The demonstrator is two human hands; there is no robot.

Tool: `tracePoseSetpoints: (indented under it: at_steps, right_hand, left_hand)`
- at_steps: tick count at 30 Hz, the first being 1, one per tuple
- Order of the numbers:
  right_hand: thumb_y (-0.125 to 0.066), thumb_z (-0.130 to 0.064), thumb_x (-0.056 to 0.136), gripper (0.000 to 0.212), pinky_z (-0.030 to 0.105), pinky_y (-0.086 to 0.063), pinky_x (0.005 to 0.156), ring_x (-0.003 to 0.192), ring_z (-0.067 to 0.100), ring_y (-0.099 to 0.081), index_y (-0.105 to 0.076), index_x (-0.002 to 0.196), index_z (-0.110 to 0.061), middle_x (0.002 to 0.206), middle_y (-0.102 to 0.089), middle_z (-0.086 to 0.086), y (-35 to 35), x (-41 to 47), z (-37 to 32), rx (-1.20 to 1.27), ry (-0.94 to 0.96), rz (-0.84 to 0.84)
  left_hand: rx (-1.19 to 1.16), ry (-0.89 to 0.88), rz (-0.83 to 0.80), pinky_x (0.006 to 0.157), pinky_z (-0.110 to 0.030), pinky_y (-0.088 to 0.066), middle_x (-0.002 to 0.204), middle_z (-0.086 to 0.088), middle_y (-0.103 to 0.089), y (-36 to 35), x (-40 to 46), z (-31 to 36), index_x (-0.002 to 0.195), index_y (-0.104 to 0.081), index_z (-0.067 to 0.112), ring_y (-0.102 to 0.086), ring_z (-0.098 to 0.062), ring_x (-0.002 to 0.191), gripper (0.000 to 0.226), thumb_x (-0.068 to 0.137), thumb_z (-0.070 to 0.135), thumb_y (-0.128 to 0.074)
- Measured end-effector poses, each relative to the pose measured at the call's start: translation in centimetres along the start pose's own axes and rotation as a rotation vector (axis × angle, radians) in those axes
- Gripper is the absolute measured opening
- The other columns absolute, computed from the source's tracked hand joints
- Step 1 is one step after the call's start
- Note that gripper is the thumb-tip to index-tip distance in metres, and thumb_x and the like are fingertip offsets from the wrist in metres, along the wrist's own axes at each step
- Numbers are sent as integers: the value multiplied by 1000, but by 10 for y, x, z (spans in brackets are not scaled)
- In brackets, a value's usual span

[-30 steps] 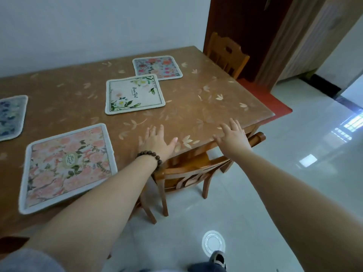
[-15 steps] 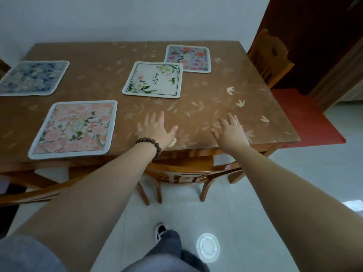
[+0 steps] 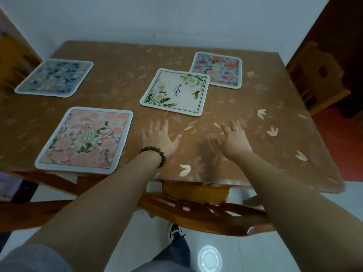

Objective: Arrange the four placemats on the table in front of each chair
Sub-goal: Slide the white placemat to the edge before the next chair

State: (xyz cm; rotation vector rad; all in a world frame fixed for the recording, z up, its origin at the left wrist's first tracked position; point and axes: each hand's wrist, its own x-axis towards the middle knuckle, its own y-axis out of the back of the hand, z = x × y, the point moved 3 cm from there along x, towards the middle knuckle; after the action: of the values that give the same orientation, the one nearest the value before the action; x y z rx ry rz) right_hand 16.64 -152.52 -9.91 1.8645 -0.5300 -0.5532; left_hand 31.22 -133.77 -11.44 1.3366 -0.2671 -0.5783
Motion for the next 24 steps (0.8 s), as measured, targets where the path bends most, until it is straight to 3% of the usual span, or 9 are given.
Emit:
tracePoseSetpoints:
  at_steps: [10, 17, 24]
  right_hand:
    - [-43, -38, 96, 51, 44, -9, 117, 145, 29, 1, -36, 140, -13, 158, -7, 15, -22, 104, -17, -23, 39, -104]
    - [-45, -44, 94, 62, 43, -7, 118, 145, 28, -2, -23, 146, -18, 158, -10, 12, -69, 176, -43, -30, 157, -220]
    - [-36, -52, 94, 68, 42, 1, 118, 145, 26, 7, -10, 150, -24, 159, 0, 10, -115, 222, -56, -94, 268, -231]
  left_hand:
    - [4, -10, -32, 114, -51, -6, 158, -4, -11, -1, 93, -3, 150, -12, 25, -3, -23, 145, 80, 85, 69, -29]
    - [46, -41, -90, 114, -49, -3, 159, -2, -6, -30, 149, -7, 149, -10, 25, 1, -21, 145, 85, 82, 71, -33]
    - [76, -155, -111, 116, -46, 0, 159, -4, 4, -64, 197, -19, 150, -1, 25, 7, -21, 144, 89, 82, 72, -35]
